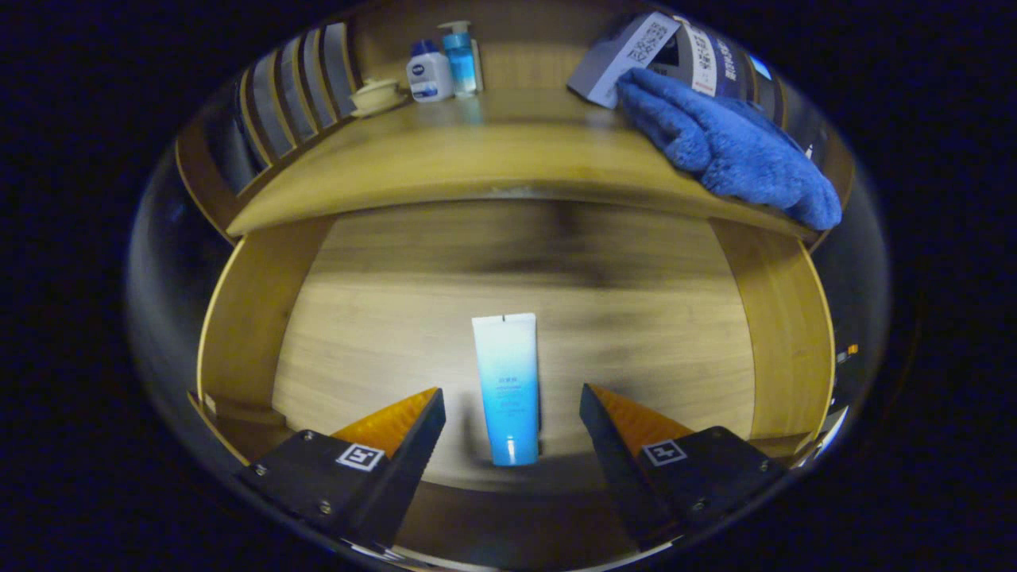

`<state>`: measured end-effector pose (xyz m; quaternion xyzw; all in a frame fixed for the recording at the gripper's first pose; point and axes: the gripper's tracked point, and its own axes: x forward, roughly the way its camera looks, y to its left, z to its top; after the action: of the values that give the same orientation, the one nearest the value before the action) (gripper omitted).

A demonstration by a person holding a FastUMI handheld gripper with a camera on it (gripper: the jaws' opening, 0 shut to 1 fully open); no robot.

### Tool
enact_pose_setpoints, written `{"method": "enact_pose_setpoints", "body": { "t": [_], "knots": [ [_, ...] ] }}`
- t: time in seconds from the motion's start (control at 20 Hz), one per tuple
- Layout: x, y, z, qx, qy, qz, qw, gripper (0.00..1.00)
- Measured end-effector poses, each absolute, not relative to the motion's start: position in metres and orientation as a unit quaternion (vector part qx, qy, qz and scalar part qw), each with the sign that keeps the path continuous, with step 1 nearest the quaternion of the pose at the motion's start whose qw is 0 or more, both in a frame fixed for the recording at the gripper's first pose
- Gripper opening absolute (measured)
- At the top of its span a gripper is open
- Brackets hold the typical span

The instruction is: Pull open the drawer, take out the items inside it, and place them on the countertop above the cabinet.

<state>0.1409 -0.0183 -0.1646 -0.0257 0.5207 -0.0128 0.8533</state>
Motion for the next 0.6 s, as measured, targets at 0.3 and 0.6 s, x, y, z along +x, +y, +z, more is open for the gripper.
{"method": "enact_pose_setpoints", "body": {
  "t": [0.3, 0.6],
  "knots": [
    [0.142, -0.019, -0.184, -0.011, 0.563, -0.028, 0.826, 0.69],
    [0.137, -0.015, -0.18, -0.001, 0.559, -0.01, 0.829, 0.36]
  ]
}}
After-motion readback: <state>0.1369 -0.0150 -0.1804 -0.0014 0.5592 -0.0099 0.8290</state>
